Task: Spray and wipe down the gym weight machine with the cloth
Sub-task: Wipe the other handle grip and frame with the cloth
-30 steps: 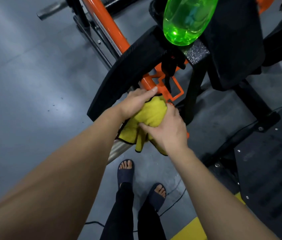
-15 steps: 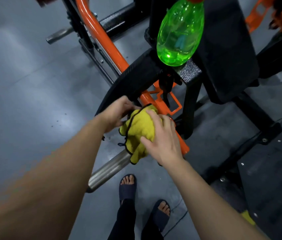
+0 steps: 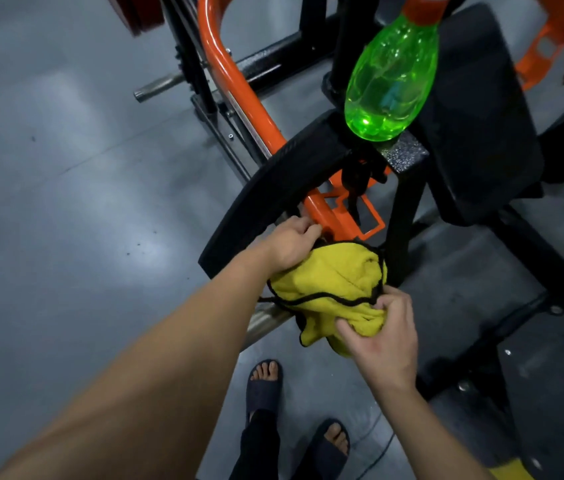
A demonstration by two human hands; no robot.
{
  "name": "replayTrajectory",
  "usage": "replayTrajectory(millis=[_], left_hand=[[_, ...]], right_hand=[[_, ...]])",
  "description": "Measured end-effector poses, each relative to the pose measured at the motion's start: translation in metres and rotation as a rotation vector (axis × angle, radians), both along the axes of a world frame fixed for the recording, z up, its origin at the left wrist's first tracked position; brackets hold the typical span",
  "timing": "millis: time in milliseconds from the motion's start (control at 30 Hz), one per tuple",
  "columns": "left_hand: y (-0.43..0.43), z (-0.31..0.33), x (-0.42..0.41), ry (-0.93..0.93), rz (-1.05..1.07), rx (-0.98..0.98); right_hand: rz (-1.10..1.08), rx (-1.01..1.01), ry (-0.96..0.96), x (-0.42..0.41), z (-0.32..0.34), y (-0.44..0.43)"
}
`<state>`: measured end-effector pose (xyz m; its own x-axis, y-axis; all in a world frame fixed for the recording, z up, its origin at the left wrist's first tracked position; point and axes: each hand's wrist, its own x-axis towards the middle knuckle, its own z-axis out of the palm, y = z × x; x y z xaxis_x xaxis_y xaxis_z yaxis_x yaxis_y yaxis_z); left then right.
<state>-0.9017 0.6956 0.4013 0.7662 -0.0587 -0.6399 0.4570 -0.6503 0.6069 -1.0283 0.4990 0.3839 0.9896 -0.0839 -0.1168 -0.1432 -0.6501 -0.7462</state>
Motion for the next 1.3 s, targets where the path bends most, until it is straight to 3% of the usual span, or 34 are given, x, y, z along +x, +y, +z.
replayTrajectory(millis=[133, 300, 433, 633, 800, 833, 933, 1000, 1100, 1300], left_hand=[[-0.006, 0.002, -0.007, -0.007, 0.022, -0.008], [-0.024, 0.002, -0.025, -0.151, -0.085, 0.238], [-0.026, 0.002, -0.031, -0.153, 0.062, 0.097], [-0.032, 0.009, -0.022, -0.044, 0.168, -0.002], [-0.025, 0.007, -0.016, -0.022, 0.294, -0.087], [-0.023, 0.004, -0.015, -0.025, 0.292, -0.045], [-0.032, -0.003, -0.017, -0.198, 0.192, 0.326], [-0.046, -0.004, -0.023, -0.296, 0.121, 0.348], [-0.053, -0.003, -0.027, -0.175, -0.036, 0.270], [-0.041, 0.004, -0.008, 0.037, -0.051, 0.245]], right_hand=[[0.008, 0.016, 0.088, -0.002, 0.007, 0.000], [0.053, -0.112, 0.159, 0.035, 0.016, 0.030], [0.061, -0.304, 0.105, 0.046, 0.011, 0.046], [0.234, 0.099, 0.144, 0.005, -0.006, -0.010], [0.253, 0.107, 0.132, 0.005, -0.009, -0.012], [0.254, 0.073, 0.142, 0.009, -0.006, -0.009], [0.288, -0.036, 0.138, 0.024, 0.002, 0.001], [0.329, -0.098, 0.138, 0.032, 0.010, 0.007], [0.343, -0.107, 0.152, 0.033, 0.012, 0.008], [0.205, 0.092, 0.151, 0.004, 0.003, -0.005]])
